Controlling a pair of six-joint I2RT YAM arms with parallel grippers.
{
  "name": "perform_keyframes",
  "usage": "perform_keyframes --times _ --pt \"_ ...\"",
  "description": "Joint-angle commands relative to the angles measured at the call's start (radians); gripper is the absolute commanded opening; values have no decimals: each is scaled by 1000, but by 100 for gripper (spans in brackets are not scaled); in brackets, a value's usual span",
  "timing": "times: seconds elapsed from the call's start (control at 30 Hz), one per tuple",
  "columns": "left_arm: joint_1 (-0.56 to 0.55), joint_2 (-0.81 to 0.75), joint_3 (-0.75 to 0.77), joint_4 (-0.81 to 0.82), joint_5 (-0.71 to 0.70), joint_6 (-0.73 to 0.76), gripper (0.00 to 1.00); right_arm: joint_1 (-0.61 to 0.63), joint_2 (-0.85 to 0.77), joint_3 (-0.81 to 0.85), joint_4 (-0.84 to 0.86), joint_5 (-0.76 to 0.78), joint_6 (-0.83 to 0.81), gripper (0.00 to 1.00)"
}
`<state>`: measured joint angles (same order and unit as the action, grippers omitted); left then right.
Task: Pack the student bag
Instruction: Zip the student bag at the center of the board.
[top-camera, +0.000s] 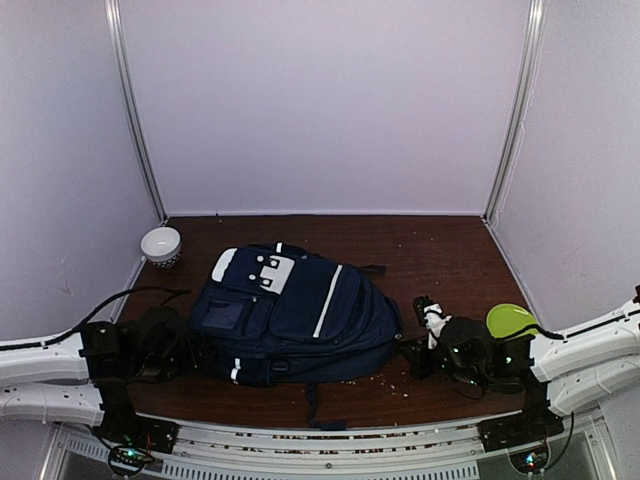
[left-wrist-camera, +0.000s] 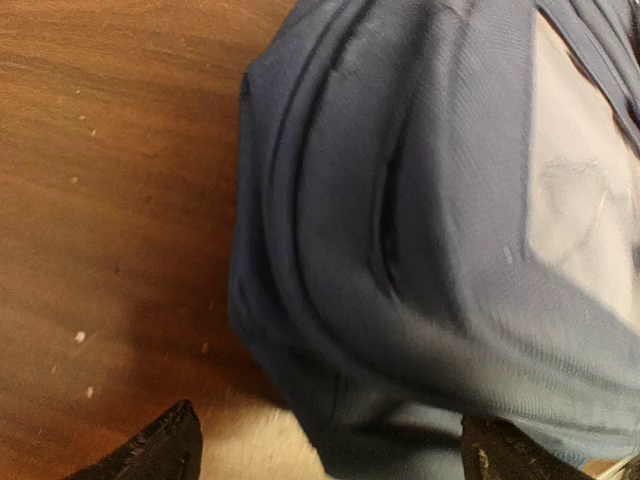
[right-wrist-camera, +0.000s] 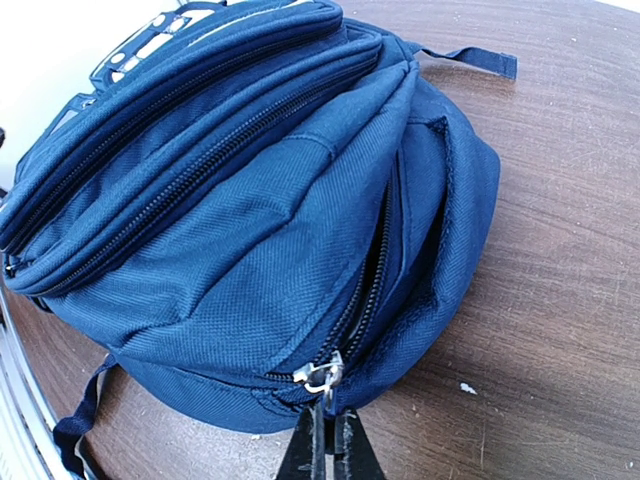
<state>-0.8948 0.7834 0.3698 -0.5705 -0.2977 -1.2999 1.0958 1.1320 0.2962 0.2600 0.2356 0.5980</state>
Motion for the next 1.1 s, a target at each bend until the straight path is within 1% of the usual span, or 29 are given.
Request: perform_keyframes --times 0.0,0.03,0.07,0.1,0.13,0.17,0.23,0.3,0.37,0.47,0.53,0.57,0.67,0.77,0.83,0.87,0.9,1.0,1.07 --pt "131 133 76 308 116 150 89 12 0 -12 -9 29 5 0" --pt "155 203 120 338 152 194 88 17 0 -12 -10 28 9 0" --pt "176 310 173 357 188 231 86 20 -1 -12 -11 27 13 0" --pt "189 384 226 379 235 266 83 23 -3 -12 -12 28 14 0" --pt "198 439 274 414 283 299 77 26 -5 -11 -14 30 16 0" --pt "201 530 324 439 324 318 72 28 -8 -11 -16 31 18 0" --pt "207 635 407 505 374 352 63 33 -11 -5 -26 37 21 0" --pt "228 736 494 541 420 383 57 38 -10 3 -30 41 23 0" --pt "256 840 626 548 476 422 53 40 7 19 -30 48 23 0" --pt "297 991 807 531 545 483 50 38 60 58 -22 72 12 0" --pt "316 1080 930 505 575 516 49 35 107 92 -11 82 -4 0" --pt "324 1131 988 485 582 534 49 33 129 115 -11 87 -9 0" --pt "343 1215 1138 430 580 596 51 17 194 166 4 86 -18 0" --pt "367 1262 1226 406 558 650 54 -5 247 203 33 74 -19 0" --pt "383 1259 1241 385 513 688 56 -14 282 236 46 64 -22 0" --pt "387 1241 1237 362 480 710 59 -15 290 244 47 60 -22 0" --pt "386 1202 1215 345 434 730 63 -16 297 253 45 58 -22 0" --pt "348 1014 1051 378 325 766 81 -17 301 259 54 50 -22 0" --pt "292 877 955 379 252 788 87 -20 303 256 61 43 -19 0"
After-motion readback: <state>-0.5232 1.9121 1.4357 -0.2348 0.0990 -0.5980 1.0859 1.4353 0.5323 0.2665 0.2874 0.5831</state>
